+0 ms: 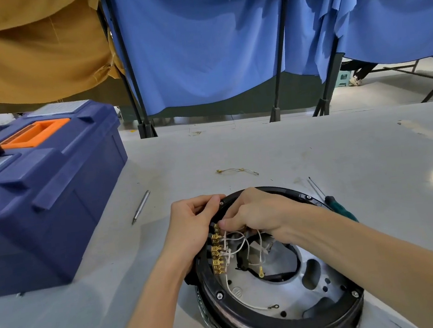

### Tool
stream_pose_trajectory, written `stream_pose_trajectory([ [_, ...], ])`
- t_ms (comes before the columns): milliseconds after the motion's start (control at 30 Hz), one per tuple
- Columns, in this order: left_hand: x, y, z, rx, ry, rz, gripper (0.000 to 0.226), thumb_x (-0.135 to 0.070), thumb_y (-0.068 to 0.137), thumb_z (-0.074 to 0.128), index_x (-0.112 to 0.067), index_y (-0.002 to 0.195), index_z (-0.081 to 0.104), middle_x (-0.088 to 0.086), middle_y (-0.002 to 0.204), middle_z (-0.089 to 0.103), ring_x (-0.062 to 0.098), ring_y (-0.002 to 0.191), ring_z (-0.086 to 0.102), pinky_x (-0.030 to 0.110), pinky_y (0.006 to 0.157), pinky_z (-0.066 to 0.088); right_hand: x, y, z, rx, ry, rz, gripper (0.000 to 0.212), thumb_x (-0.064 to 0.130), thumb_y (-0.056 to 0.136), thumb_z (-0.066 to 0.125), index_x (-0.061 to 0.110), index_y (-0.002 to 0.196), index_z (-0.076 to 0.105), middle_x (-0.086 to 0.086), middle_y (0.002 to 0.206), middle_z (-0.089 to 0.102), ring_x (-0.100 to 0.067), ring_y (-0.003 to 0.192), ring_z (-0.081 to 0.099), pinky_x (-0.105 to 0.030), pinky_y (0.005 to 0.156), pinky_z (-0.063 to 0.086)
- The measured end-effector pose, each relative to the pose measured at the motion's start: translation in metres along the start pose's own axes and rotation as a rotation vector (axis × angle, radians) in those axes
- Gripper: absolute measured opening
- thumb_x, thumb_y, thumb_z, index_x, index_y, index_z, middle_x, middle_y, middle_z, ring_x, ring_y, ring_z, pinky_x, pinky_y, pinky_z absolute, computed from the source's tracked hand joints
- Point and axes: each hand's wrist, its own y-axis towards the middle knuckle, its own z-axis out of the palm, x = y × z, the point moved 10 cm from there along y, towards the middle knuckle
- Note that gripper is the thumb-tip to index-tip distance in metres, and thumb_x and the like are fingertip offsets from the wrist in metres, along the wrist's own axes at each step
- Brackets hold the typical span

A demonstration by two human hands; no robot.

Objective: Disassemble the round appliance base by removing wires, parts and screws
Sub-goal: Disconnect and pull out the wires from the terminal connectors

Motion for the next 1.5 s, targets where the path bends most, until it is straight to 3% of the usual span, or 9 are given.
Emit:
stream_pose_trajectory([
  [300, 0.0014, 0.0019, -0.0025, -0.018, 0.009, 0.008, 0.016, -0.017, 0.093, 0.063, -0.022, 0.091, 0.078, -0.002, 0.089, 0.077, 0.013, 0.088, 0.073, 0.025, 0.074, 0.055, -0.0007, 0.0012, 0.0007, 0.007, 0.024, -0.014, 0.014, 0.003, 0.086, 0.068, 0.006, 0.072, 0.067, -0.003, 0.065, 0.06, -0.015, 0.068, 0.053, -0.026, 0.065, 0.044],
  [467, 0.0028, 0.0024, -0.0035, -0.03, 0.007, 0.005, 0.015, -0.018, 0.092, 0.063, -0.022, 0.09, 0.078, -0.003, 0.091, 0.077, 0.013, 0.091, 0.072, 0.031, 0.081, 0.056, -0.0006, 0.0002, -0.0019, -0.013, -0.021, -0.018, 0.019, 0.005, 0.084, 0.069, 0.01, 0.066, 0.067, -0.004, 0.065, 0.06, -0.014, 0.066, 0.055, -0.017, 0.055, 0.044],
  [600, 0.0031, 0.0025, -0.0029, -0.023, -0.008, 0.008, 0.016, -0.018, 0.092, 0.064, -0.023, 0.088, 0.078, -0.002, 0.089, 0.078, 0.015, 0.088, 0.073, 0.028, 0.076, 0.056, -0.0008, 0.0031, -0.0039, -0.059, -0.025, 0.022, 0.01, 0.001, 0.082, 0.068, 0.004, 0.073, 0.065, -0.01, 0.068, 0.054, -0.021, 0.067, 0.05, -0.029, 0.063, 0.042],
  [733, 0.0022, 0.0022, -0.0032, -0.025, -0.005, 0.019, 0.016, -0.017, 0.093, 0.063, -0.023, 0.088, 0.078, -0.003, 0.089, 0.078, 0.013, 0.089, 0.073, 0.03, 0.08, 0.055, -0.0008, 0.0022, -0.0023, -0.08, -0.065, 0.022, 0.01, 0.0, 0.082, 0.065, 0.005, 0.077, 0.06, -0.01, 0.067, 0.044, -0.02, 0.063, 0.041, -0.027, 0.059, 0.033],
  [900, 0.0021, 0.0025, -0.003, -0.024, 0.004, 0.024, 0.016, -0.018, 0.093, 0.063, -0.023, 0.09, 0.078, -0.003, 0.089, 0.077, 0.012, 0.089, 0.073, 0.028, 0.078, 0.055, -0.0003, 0.0037, -0.0056, -0.117, -0.054, 0.04, 0.002, -0.001, 0.082, 0.065, -0.001, 0.084, 0.064, -0.009, 0.064, 0.045, -0.018, 0.059, 0.042, -0.025, 0.055, 0.033],
  [1033, 0.0018, 0.0021, -0.0036, -0.034, 0.011, 0.027, 0.015, -0.017, 0.093, 0.063, -0.019, 0.093, 0.078, -0.003, 0.091, 0.077, 0.013, 0.092, 0.072, 0.031, 0.083, 0.055, -0.0016, 0.0021, -0.0035, -0.112, -0.065, 0.021, 0.006, 0.002, 0.083, 0.065, 0.004, 0.088, 0.066, -0.013, 0.073, 0.046, -0.022, 0.069, 0.043, -0.029, 0.063, 0.035],
  [1167, 0.0018, 0.0025, -0.0031, -0.032, 0.01, 0.031, 0.015, -0.017, 0.093, 0.063, -0.02, 0.092, 0.078, -0.003, 0.088, 0.078, 0.013, 0.088, 0.073, 0.027, 0.077, 0.055, -0.0053, 0.0053, -0.0064, -0.125, -0.04, 0.045, 0.017, 0.001, 0.082, 0.067, -0.007, 0.097, 0.066, -0.013, 0.078, 0.051, -0.023, 0.074, 0.048, -0.032, 0.067, 0.04],
  [1367, 0.0005, 0.0024, -0.0031, -0.033, 0.008, 0.047, 0.015, -0.015, 0.093, 0.063, -0.02, 0.091, 0.077, -0.004, 0.088, 0.077, 0.011, 0.088, 0.073, 0.022, 0.075, 0.055, -0.0038, 0.0039, -0.0048, -0.102, -0.053, 0.03, 0.008, 0.001, 0.081, 0.066, 0.003, 0.079, 0.059, -0.011, 0.072, 0.047, -0.023, 0.07, 0.045, -0.031, 0.067, 0.037],
  [1500, 0.0013, 0.0034, -0.0024, -0.032, 0.005, 0.041, 0.017, -0.015, 0.093, 0.063, -0.021, 0.088, 0.077, -0.003, 0.085, 0.078, 0.01, 0.083, 0.073, 0.022, 0.072, 0.055, -0.0018, 0.0053, -0.0043, -0.11, -0.054, 0.03, 0.007, 0.0, 0.081, 0.065, 0.006, 0.084, 0.062, -0.012, 0.07, 0.041, -0.024, 0.069, 0.039, -0.031, 0.061, 0.03],
])
